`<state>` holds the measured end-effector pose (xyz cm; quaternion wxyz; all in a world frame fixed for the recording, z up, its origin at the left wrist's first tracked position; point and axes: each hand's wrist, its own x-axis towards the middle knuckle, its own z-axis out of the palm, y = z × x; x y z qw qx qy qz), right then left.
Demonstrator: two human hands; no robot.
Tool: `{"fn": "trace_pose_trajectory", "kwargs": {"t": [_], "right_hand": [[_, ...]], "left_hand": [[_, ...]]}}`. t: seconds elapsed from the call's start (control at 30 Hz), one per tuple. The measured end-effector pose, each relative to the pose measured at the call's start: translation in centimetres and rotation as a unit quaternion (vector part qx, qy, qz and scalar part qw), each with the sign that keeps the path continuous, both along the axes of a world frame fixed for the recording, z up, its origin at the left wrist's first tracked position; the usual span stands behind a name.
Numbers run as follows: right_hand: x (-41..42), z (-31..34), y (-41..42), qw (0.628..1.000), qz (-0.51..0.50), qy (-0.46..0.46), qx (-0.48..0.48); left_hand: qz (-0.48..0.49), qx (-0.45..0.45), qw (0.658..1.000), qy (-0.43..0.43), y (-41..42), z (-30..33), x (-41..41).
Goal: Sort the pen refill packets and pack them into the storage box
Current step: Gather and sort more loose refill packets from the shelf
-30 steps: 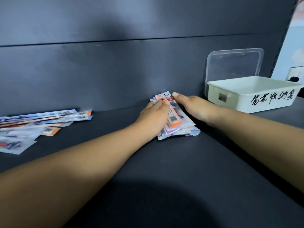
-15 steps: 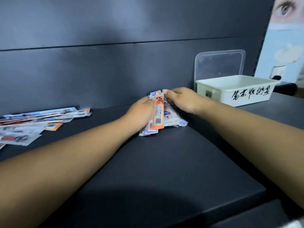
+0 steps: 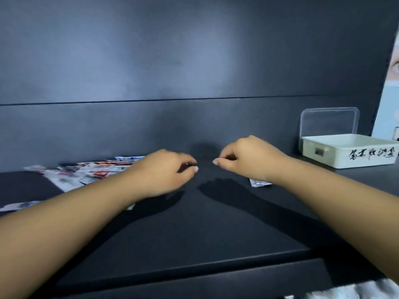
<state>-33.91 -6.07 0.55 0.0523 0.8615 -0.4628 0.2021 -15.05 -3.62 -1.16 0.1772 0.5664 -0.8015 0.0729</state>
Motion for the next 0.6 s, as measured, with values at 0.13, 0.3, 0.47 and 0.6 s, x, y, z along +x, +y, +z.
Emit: {"fn": "trace_pose_trajectory", "kwargs": {"t": [0.13, 0.3, 0.47, 0.6], "right_hand": [[6.9, 0.5, 2.6, 0.999, 0.041, 0.021, -0.009], [16.2, 0.1, 3.9, 0.995, 0.084, 0.039, 0.049], [24.4, -1.8, 4.2, 0.982, 0.107, 0.06, 0.146], [28.2, -2.0, 3.4, 0.967, 0.084, 0.1, 0.22]], "left_hand": [[-0.004, 0.003, 0.997, -0.076, 3.3, 0.5, 8.4], [0.0, 0.005, 0.998, -0.063, 5.7, 0.4, 18.7], [0.013, 0.048, 0.998, -0.042, 6.3, -0.7, 26.9], [0.004, 0.058, 0.998, 0.009, 4.7, -0.4, 29.5]]}}
